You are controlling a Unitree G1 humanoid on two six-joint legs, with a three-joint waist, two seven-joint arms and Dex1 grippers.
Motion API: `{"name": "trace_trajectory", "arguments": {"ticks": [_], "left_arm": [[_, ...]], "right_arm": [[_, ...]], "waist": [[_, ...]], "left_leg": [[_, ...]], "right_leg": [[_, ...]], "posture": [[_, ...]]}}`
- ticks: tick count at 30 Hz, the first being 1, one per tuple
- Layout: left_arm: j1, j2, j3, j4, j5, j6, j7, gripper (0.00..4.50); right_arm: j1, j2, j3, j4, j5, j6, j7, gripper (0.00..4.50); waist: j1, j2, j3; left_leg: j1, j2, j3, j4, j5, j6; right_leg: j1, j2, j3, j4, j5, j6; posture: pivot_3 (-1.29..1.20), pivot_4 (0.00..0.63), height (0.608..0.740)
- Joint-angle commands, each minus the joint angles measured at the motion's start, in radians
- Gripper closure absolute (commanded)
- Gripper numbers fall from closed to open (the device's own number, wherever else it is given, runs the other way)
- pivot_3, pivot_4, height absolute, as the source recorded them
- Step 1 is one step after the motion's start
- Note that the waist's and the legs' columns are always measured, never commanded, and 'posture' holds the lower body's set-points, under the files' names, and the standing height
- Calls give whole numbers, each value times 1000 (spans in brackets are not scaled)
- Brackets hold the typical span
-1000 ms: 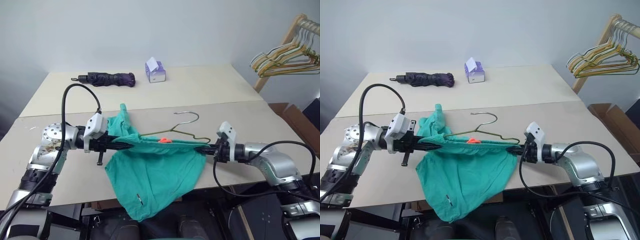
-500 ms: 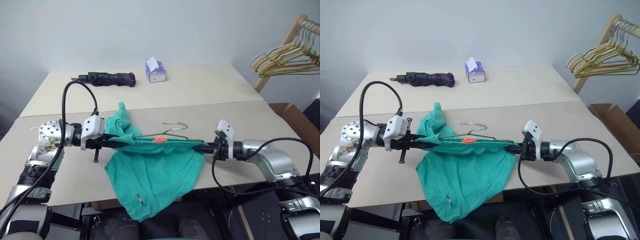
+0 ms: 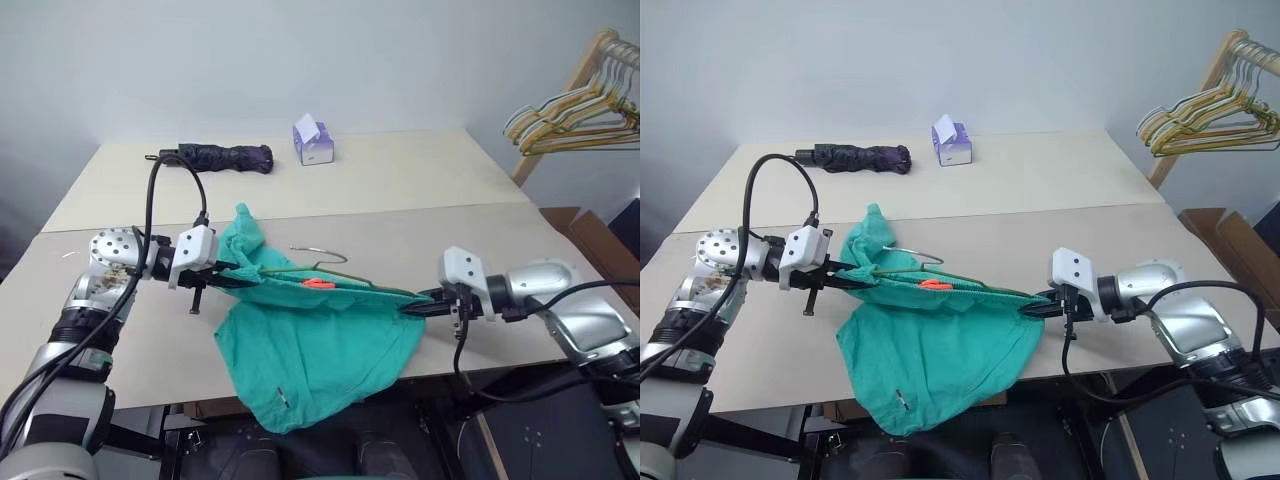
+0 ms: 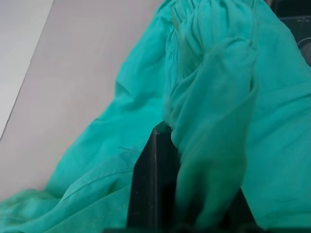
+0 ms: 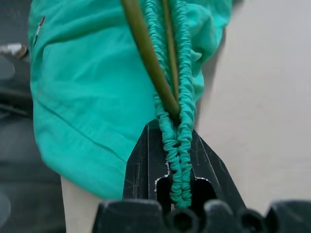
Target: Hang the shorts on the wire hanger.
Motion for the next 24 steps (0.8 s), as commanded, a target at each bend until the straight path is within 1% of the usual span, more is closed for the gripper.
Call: {"name": "trace_trajectory", "arguments": {"ticks": [1,5,8,10,11,13,14,15,16,17,18,20,21,22,24], "left_arm": [[-18,121,79,167,78,3,36,4500],[-53,125,55,214,104,-45,48,4500],[-68,129,45,238,113,-68,65,4500],[-68,125,47,238,99,-64,64,4500],[-67,122,50,234,92,-57,61,4500],[-68,113,61,231,90,-57,51,4500],[-70,105,68,226,86,-50,46,4500],[-74,94,77,221,82,-40,40,4500],[-78,84,86,217,82,-32,36,4500],[-81,77,95,214,85,-26,33,4500],[-83,72,101,213,91,-25,31,4500],[-93,65,110,217,100,-21,25,4500],[-98,62,112,219,102,-18,23,4500],[-101,61,115,221,105,-16,21,4500],[-107,56,123,226,110,-14,19,4500]], "right_arm": [[-1,-144,4,80,-142,16,89,4475],[-38,-160,75,111,-212,-12,134,4475],[-45,-139,73,138,-200,-9,134,4475],[-43,-129,54,135,-165,6,135,3825],[-41,-127,48,129,-153,15,138,3628],[-37,-123,35,120,-143,38,143,2947],[-34,-119,30,117,-141,47,142,2740],[-31,-113,25,116,-145,59,134,2349],[-27,-107,20,117,-149,67,127,2036],[-24,-101,14,117,-154,73,124,1628],[-20,-96,7,116,-157,77,123,1341],[-6,-83,-17,101,-142,108,108,656],[0,-78,-29,93,-132,123,102,245],[6,-72,-41,85,-125,138,94,28],[11,-45,-75,70,-104,182,64,28]], "waist": [[-4,0,0],[-4,0,0],[-2,0,0],[0,0,0],[-1,0,0],[-6,0,0],[-7,0,0],[-5,1,-1],[-2,2,-2],[3,3,-2],[4,3,-2],[1,3,-2],[0,3,-2],[0,3,-2],[-1,3,-2]], "left_leg": [[0,0,0,0,0,0],[0,0,0,0,0,0],[-1,0,0,0,0,0],[-1,0,0,0,0,0],[-1,0,0,0,0,0],[-1,0,0,0,0,0],[-2,0,1,0,0,0],[-2,0,2,0,0,0],[-1,0,2,0,0,0],[1,0,2,1,0,0],[3,0,2,1,0,0],[2,0,2,1,0,0],[-1,0,1,1,0,0],[-3,0,2,1,0,0],[-5,0,1,3,0,0]], "right_leg": [[0,0,0,0,0,0],[0,0,0,0,0,0],[-1,0,0,0,0,0],[-1,0,0,0,0,0],[0,0,0,0,0,0],[-2,0,0,0,0,0],[-4,0,1,0,0,0],[-5,0,2,2,0,0],[-3,0,1,3,0,0],[-1,0,1,3,0,0],[2,0,0,2,-4,7],[1,0,1,2,-4,7],[-2,0,1,1,-2,4],[-4,-1,1,2,0,0],[-5,-1,1,2,0,0]], "posture": [[-42,1,740],[-42,0,740],[-38,0,740],[-36,0,740],[-36,0,740],[-37,0,740],[-40,0,740],[-40,0,740],[-42,0,740],[-42,0,740],[-43,0,740],[-49,0,740],[-51,0,740],[-51,0,740],[-53,1,740]]}}
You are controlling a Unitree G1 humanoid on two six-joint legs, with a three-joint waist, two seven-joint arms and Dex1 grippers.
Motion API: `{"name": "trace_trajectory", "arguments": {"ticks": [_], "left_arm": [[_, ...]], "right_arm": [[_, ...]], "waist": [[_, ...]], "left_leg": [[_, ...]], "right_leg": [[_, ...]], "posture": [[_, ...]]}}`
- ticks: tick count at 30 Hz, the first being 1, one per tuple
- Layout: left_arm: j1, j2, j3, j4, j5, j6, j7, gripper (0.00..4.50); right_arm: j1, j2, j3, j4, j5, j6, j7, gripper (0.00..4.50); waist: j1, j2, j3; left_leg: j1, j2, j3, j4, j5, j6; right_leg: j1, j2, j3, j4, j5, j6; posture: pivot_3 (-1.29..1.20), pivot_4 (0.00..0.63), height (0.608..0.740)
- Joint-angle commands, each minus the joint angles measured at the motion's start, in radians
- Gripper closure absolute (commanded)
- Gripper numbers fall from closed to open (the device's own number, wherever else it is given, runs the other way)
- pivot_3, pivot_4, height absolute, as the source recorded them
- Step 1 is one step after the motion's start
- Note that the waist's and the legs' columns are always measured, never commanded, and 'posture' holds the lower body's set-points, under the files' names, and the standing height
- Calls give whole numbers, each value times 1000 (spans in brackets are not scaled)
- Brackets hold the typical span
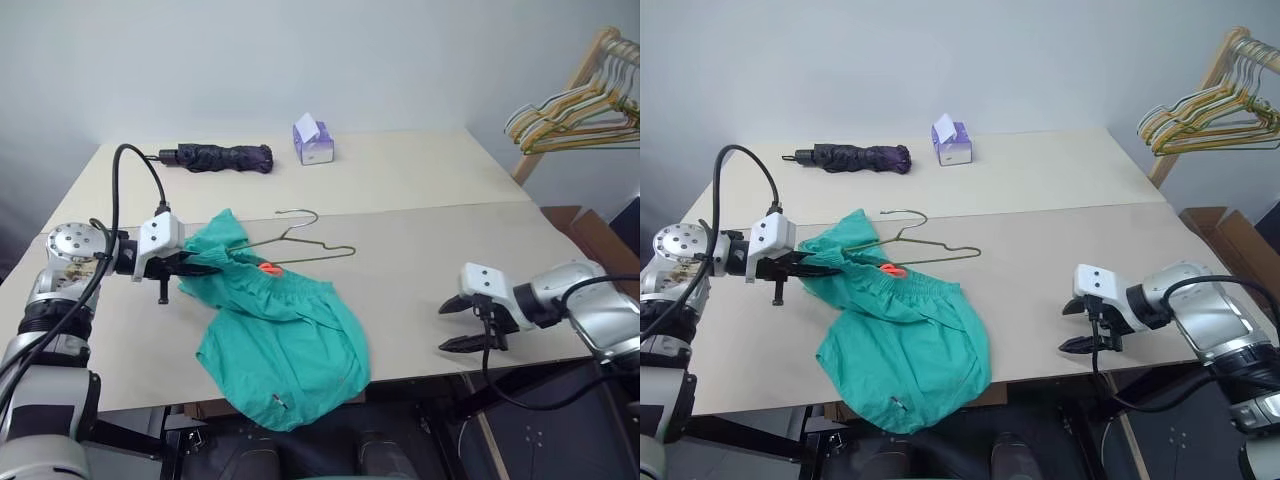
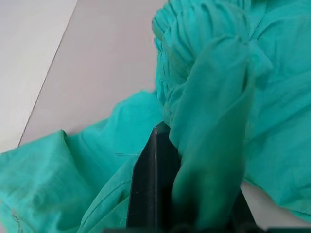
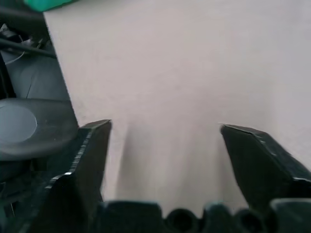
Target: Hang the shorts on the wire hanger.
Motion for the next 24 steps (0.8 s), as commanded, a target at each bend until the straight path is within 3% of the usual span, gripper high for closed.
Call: {"name": "trace_trajectory", "arguments": {"ticks": [1,6,12,19,24], "left_arm": [[-39,0,44,-5,-2,5,-5,4500],[-52,-13,62,-13,-2,21,-10,4500],[-41,-19,77,-33,-2,32,-16,4500],[-24,-29,89,-62,-4,50,-18,4500],[-15,-28,95,-75,-4,58,-19,4500]], "right_arm": [[-4,40,-88,-48,54,82,-46,28],[-71,209,-170,-109,195,444,-208,28],[-160,419,-138,-152,199,752,-455,28],[-248,685,-121,-49,136,842,-701,28],[-282,765,-74,41,102,836,-758,192]], "waist": [[-1,0,0],[-8,0,0],[-3,-1,0],[-3,-1,-1],[-7,-1,-1]], "left_leg": [[0,0,0,1,0,0],[3,1,0,2,0,0],[1,0,-2,2,0,1],[-2,0,-3,3,0,1],[-8,0,-4,5,0,1]], "right_leg": [[0,0,0,1,0,0],[3,1,0,1,0,0],[2,1,-1,2,0,0],[-1,1,-1,3,0,0],[-7,1,-1,5,1,-1]], "posture": [[-53,1,740],[-50,1,740],[-43,6,740],[-39,13,740],[-30,18,740]]}}
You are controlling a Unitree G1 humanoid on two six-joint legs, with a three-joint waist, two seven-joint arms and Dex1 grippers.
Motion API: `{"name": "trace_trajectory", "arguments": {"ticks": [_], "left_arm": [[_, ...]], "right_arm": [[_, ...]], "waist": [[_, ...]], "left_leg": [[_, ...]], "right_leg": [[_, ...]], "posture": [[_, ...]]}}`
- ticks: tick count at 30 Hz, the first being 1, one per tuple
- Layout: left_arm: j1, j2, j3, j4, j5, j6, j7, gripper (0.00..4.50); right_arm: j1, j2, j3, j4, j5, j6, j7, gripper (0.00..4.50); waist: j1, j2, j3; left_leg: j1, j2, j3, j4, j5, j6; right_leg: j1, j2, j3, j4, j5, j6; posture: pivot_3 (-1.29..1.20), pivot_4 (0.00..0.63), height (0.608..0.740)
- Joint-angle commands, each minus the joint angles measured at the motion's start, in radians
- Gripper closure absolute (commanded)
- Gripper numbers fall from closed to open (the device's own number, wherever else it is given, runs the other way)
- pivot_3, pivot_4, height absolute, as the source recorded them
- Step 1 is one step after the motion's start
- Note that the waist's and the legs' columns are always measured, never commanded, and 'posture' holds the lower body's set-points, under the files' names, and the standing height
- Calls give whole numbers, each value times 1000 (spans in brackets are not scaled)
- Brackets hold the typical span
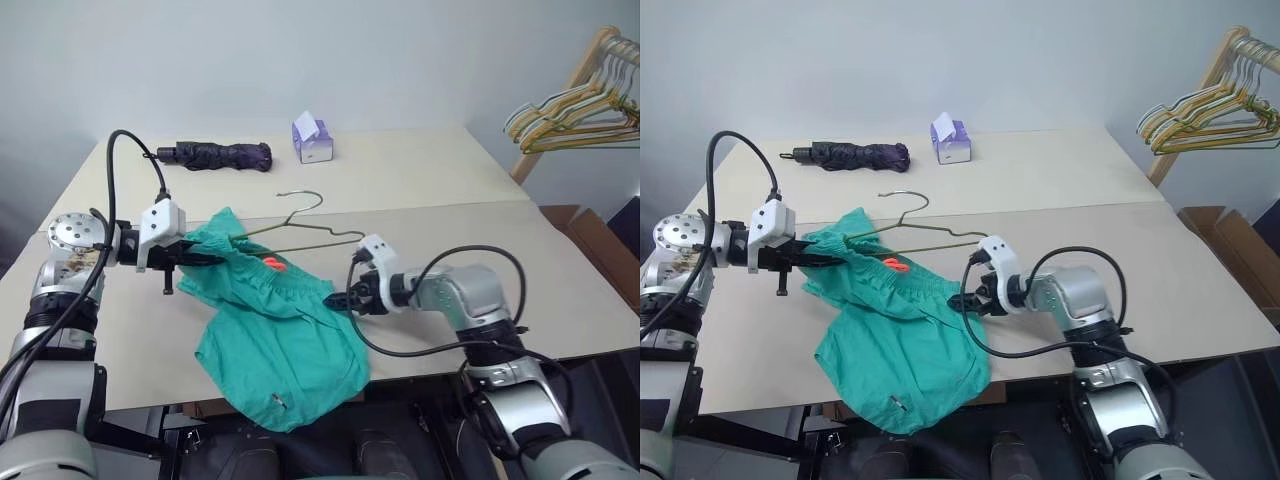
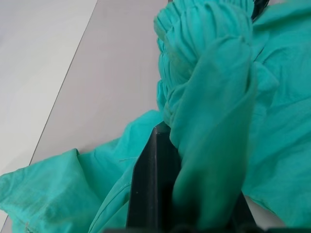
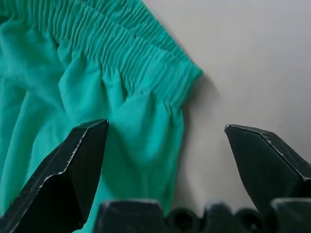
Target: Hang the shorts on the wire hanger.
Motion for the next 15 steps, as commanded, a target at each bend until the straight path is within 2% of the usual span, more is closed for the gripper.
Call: {"name": "trace_trajectory", "arguments": {"ticks": [1,3,13,15], "left_arm": [[-4,8,34,-37,-14,8,1,4500],[0,9,39,-40,-13,10,-1,4500],[7,8,43,-49,-8,13,7,4500],[9,7,44,-50,-9,13,8,4500]], "right_arm": [[-34,17,29,40,-24,1,-25,389],[-35,18,45,47,-27,-4,-22,917],[-36,10,83,8,-18,-50,43,4348],[-27,5,77,-4,-23,-61,40,4432]], "waist": [[-3,-1,-1],[-6,-1,-2],[-27,-1,-2],[-28,-1,-2]], "left_leg": [[1,0,0,0,0,0],[1,0,0,0,0,0],[1,0,-2,0,0,0],[1,0,-2,0,0,0]], "right_leg": [[0,0,0,0,0,0],[0,0,0,1,0,0],[0,0,-1,2,0,0],[0,0,-1,2,0,0]], "posture": [[-30,18,740],[-30,18,740],[-29,23,740],[-29,21,740]]}}
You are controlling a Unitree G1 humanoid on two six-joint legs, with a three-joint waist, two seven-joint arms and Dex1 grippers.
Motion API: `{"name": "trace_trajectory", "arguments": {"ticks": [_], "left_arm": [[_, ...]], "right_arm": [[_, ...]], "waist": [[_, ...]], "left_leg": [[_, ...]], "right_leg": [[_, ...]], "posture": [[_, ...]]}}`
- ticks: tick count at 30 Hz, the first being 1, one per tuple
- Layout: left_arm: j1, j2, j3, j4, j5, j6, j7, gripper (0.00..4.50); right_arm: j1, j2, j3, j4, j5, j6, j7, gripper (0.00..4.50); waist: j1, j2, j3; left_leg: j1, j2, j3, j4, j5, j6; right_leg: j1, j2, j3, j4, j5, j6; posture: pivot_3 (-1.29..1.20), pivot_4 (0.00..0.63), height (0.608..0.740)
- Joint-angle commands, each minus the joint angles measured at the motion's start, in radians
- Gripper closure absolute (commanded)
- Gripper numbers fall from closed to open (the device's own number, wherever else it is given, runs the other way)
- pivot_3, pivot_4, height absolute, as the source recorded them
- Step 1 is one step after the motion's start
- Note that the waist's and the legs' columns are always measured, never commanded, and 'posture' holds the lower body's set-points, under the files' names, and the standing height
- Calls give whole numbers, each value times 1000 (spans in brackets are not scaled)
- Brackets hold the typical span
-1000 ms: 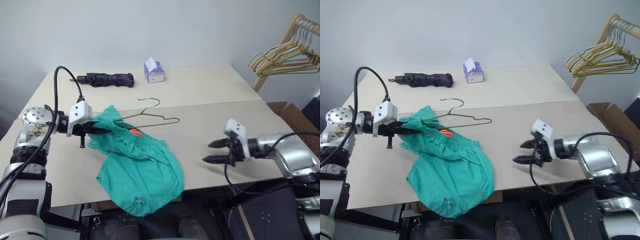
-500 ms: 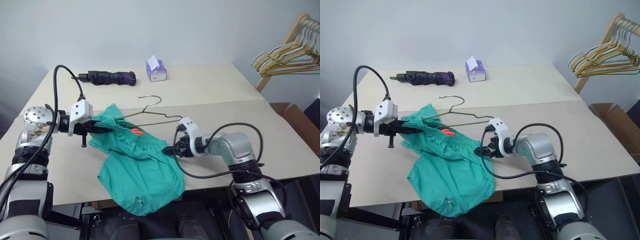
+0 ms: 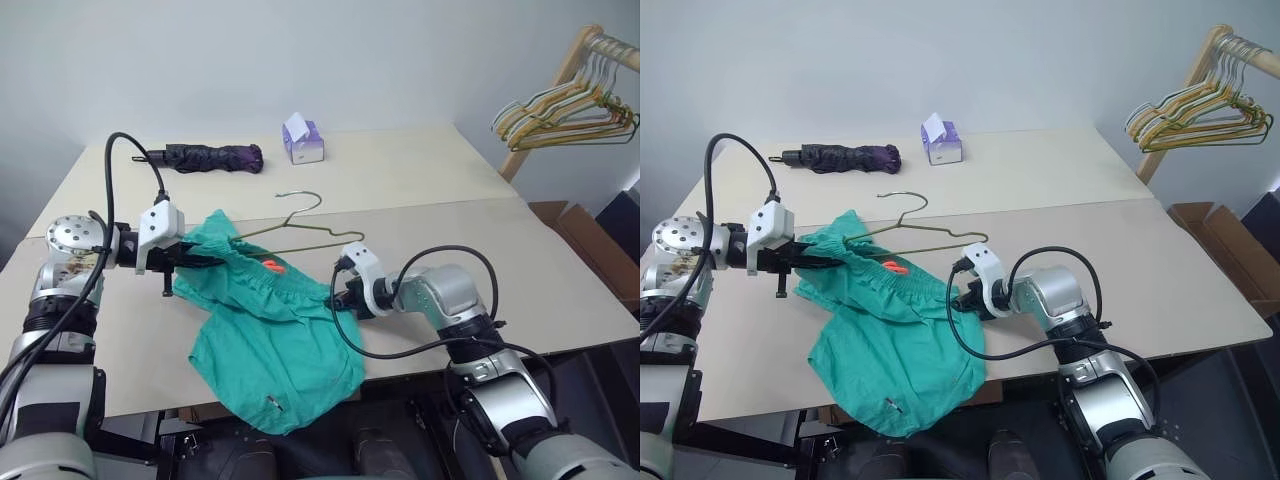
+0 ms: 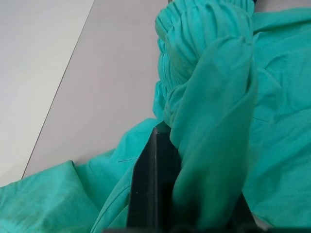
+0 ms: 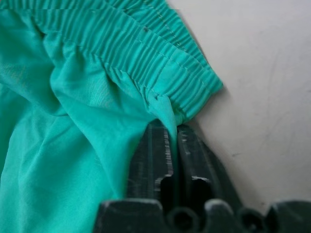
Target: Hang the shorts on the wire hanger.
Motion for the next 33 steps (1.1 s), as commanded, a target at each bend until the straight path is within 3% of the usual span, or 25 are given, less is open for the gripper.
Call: {"name": "trace_trajectory", "arguments": {"ticks": [1,14,23,33], "left_arm": [[-6,7,31,-28,-10,-1,7,4500],[79,72,62,-115,-41,80,-63,4500],[60,88,94,-56,-33,68,20,4500],[111,195,98,-81,-30,117,-15,4500]], "right_arm": [[7,-11,-17,-47,6,-36,5,4432],[69,-112,-314,51,-59,-228,-207,4432],[141,-169,-380,58,-51,-285,-236,4432],[163,-175,-455,106,-43,-337,-336,4432]], "waist": [[0,0,0],[1,0,0],[1,0,0],[-1,0,0]], "left_leg": [[0,0,0,0,0,0],[0,0,0,0,0,0],[0,0,0,0,0,0],[0,0,0,0,0,0]], "right_leg": [[0,0,0,0,0,0],[0,0,0,0,0,0],[0,0,0,0,0,0],[0,0,0,0,0,0]], "posture": [[-29,21,740],[-32,20,740],[-32,12,740],[-26,13,740]]}}
